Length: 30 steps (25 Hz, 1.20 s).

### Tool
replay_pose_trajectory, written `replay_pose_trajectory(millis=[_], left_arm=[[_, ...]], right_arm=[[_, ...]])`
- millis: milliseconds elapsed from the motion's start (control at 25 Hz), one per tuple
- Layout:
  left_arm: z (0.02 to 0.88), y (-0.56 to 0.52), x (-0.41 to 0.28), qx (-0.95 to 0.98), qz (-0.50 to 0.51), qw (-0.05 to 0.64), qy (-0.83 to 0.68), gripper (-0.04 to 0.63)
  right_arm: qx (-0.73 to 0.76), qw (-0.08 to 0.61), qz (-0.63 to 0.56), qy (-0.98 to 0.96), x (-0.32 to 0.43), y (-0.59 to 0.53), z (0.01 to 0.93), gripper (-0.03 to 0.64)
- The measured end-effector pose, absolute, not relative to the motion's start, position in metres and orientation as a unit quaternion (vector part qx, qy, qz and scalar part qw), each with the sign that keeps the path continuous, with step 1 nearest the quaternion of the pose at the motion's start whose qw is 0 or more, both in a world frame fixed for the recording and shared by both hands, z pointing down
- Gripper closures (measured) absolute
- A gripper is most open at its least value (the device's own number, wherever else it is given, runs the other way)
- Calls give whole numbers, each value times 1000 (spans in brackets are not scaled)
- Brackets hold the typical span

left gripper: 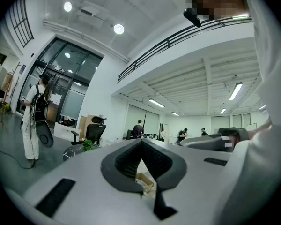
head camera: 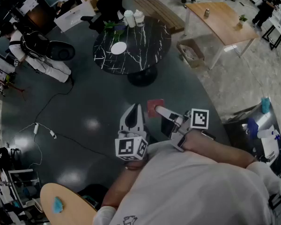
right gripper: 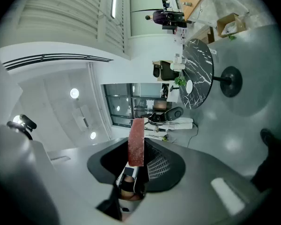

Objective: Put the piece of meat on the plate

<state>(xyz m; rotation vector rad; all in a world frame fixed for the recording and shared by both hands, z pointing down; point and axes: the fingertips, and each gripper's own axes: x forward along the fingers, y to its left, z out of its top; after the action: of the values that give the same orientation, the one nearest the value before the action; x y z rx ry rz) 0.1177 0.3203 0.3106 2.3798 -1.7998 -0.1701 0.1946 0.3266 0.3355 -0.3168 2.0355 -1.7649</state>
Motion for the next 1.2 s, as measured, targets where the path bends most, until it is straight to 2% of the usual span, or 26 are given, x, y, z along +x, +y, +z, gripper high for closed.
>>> replay_pose_trajectory(millis=[200, 680, 1200], left_arm=[[314, 316, 108, 793, -46, 66, -604, 589], [338, 256, 70, 804, -53, 91, -585, 589], [315, 158, -29, 828, -43, 88, -552, 589]], right_arm=[[-112, 206, -637, 734, 183, 322, 339, 526], [-131, 200, -631, 738, 141, 266, 358, 526], [-151, 231, -630, 726, 39, 169, 338, 526]])
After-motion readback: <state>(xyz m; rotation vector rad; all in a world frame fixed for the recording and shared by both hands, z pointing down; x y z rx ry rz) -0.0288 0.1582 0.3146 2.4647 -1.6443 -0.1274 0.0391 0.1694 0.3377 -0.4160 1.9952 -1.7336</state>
